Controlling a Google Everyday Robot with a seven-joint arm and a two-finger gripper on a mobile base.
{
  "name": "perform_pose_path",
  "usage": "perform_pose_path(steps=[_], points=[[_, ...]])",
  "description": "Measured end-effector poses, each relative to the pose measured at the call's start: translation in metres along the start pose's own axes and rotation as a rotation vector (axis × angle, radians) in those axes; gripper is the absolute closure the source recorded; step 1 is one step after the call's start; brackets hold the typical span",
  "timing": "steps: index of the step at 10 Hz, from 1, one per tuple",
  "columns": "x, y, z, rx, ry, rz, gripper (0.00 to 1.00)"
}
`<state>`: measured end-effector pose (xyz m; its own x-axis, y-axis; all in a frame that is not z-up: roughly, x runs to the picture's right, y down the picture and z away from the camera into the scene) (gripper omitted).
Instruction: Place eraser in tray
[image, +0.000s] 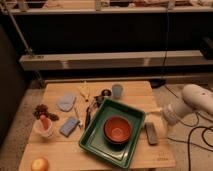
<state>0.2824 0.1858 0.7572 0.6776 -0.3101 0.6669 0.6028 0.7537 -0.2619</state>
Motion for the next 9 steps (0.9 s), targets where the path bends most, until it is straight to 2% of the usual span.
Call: perform_pose_path(steps=[2, 3, 4, 6, 7, 8, 9], points=[[-0.001, -0.002, -0.002, 0.01, -0.003, -0.021, 0.2], [-0.003, -0.005, -0.009, 0.034, -0.01, -0.089, 0.2], [-0.002, -0.001, -0.015, 0.063, -0.021, -0.151, 0.2], [0.0, 0.008, -0.035, 0.166, -0.053, -0.298, 0.2], [0.001, 0.01, -0.041, 0.198, -0.058, -0.343, 0.2], [0.002, 0.012, -0.046, 0.223, -0.059, -0.375, 0.2], [0.002, 0.013, -0.047, 0.225, -0.058, -0.381, 0.2]])
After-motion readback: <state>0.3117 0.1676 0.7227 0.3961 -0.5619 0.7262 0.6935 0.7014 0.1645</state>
